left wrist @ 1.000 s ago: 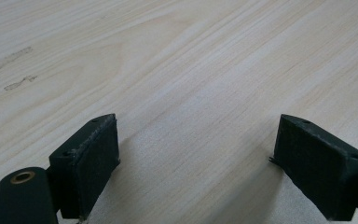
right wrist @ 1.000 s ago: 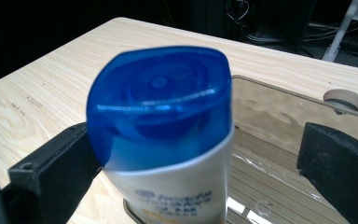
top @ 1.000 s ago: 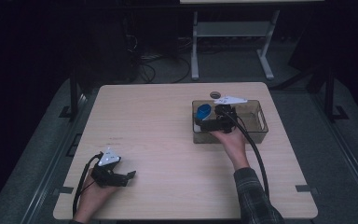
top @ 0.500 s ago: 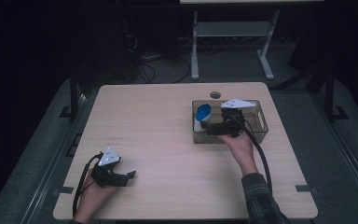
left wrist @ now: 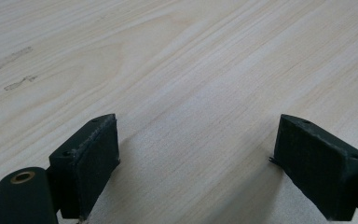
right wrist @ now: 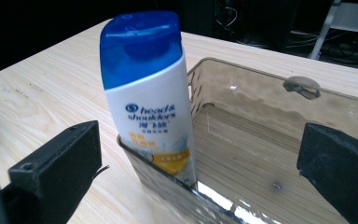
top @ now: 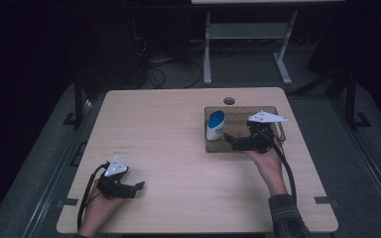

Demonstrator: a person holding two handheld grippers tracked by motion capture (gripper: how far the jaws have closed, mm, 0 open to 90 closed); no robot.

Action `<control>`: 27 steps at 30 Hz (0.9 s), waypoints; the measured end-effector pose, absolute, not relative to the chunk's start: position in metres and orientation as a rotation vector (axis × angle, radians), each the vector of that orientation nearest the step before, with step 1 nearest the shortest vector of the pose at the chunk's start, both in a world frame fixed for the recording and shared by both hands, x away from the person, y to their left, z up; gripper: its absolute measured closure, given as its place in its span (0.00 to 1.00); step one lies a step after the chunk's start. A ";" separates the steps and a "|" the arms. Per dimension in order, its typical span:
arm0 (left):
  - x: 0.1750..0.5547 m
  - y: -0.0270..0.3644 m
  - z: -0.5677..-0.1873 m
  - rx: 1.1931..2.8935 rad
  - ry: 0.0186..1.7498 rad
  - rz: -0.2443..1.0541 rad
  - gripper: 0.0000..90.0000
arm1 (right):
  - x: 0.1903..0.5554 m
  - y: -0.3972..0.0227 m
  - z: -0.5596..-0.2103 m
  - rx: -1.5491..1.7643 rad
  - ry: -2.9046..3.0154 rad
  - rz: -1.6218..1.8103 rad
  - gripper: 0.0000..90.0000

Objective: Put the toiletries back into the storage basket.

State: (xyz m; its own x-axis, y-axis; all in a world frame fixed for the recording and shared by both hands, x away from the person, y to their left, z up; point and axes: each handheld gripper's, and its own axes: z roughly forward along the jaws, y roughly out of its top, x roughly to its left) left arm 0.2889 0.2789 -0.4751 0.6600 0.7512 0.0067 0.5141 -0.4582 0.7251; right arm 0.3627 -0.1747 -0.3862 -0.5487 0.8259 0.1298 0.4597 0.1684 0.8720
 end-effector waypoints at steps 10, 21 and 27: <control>0.289 0.279 -0.475 2.159 0.975 0.429 0.14 | 0.342 -0.190 -0.391 1.216 2.049 1.336 0.00; 0.289 0.279 -0.475 2.159 0.977 0.426 0.14 | 0.323 -0.206 -0.394 1.227 2.031 1.324 0.00; 0.289 0.279 -0.475 2.162 0.975 0.427 0.14 | 0.313 -0.215 -0.398 1.241 2.024 1.310 0.00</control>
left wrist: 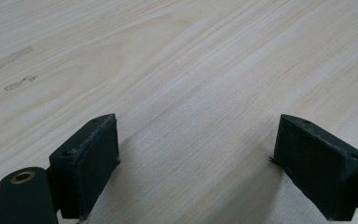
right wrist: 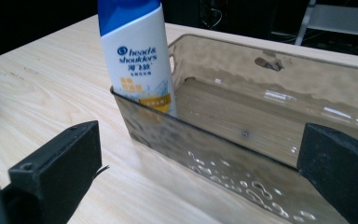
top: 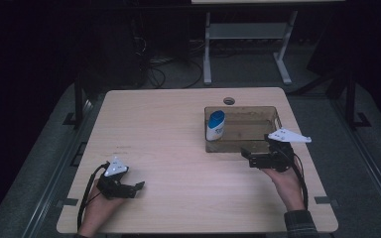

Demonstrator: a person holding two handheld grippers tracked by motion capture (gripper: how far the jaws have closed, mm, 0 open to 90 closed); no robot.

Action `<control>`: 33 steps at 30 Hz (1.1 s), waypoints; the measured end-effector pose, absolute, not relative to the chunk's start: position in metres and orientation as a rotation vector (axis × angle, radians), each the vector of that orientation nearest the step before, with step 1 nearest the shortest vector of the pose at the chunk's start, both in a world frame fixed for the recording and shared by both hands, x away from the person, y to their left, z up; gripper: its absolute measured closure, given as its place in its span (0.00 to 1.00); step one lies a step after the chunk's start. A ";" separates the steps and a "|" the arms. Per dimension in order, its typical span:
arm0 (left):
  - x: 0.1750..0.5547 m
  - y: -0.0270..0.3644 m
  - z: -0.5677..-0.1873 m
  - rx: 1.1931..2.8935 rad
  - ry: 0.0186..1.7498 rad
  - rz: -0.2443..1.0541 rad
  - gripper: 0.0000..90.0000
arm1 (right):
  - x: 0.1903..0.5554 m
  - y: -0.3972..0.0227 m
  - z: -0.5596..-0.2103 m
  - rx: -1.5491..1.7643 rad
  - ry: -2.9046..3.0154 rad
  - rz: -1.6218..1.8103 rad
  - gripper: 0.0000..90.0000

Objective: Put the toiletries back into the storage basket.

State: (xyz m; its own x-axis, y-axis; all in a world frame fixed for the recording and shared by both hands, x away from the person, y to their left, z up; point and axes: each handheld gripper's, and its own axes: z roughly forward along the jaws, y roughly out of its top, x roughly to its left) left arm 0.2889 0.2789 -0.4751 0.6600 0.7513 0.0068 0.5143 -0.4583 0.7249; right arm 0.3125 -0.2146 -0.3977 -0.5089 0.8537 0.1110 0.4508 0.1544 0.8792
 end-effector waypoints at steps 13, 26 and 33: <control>0.289 0.279 -0.475 2.162 0.974 0.427 0.14 | 0.293 -0.232 -0.412 1.284 2.037 1.258 0.00; 0.289 0.279 -0.475 2.163 0.972 0.426 0.14 | 0.275 -0.247 -0.431 1.334 2.068 1.182 0.00; 0.288 0.279 -0.475 2.163 0.971 0.425 0.14 | 0.265 -0.256 -0.441 1.355 2.088 1.130 0.00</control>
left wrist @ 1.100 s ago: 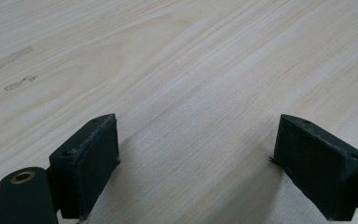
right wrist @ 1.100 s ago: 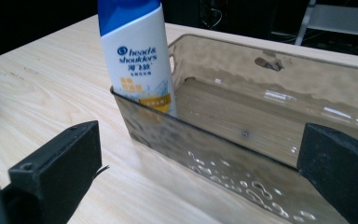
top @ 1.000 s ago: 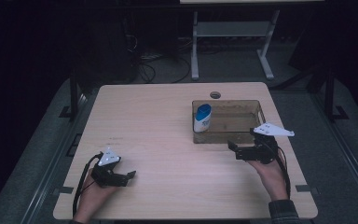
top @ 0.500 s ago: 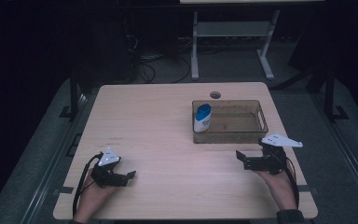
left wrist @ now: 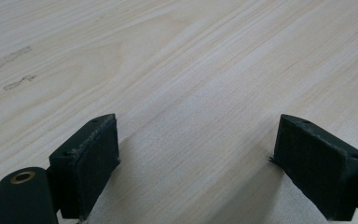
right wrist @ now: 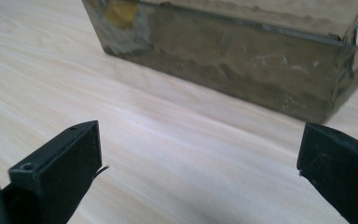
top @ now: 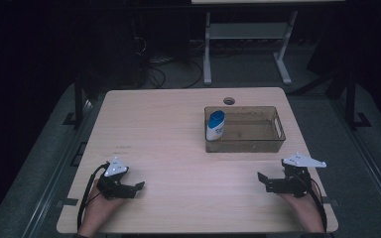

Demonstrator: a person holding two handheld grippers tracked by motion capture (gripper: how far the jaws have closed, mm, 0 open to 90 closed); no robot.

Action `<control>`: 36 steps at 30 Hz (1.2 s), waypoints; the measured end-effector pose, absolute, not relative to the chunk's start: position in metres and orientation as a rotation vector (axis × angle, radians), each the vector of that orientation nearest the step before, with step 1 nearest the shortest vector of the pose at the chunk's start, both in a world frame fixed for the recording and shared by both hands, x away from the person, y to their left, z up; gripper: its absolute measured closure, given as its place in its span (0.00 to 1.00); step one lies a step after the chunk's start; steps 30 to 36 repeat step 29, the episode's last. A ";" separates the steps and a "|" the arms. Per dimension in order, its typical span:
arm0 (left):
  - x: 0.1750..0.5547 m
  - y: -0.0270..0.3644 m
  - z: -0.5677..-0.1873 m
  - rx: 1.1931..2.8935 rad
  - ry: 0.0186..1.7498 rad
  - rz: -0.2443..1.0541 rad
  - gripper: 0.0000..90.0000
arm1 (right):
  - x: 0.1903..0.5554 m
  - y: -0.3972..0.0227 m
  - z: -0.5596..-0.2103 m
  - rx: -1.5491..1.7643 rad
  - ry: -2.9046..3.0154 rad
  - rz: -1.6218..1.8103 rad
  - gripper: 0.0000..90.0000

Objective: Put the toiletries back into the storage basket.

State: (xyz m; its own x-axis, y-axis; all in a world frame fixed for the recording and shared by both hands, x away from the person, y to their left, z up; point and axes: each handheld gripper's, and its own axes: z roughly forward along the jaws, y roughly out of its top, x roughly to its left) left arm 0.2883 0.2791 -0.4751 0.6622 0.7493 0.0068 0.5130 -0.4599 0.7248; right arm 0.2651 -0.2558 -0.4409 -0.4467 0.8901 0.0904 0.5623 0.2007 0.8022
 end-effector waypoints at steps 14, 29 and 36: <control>0.288 0.279 -0.475 2.163 0.970 0.425 0.14 | 0.257 -0.273 -0.467 1.388 2.149 0.977 0.00; 0.288 0.279 -0.475 2.165 0.968 0.424 0.14 | 0.260 -0.274 -0.483 1.394 2.202 0.913 0.00; 0.288 0.279 -0.475 2.165 0.968 0.424 0.14 | 0.260 -0.274 -0.483 1.394 2.202 0.913 0.00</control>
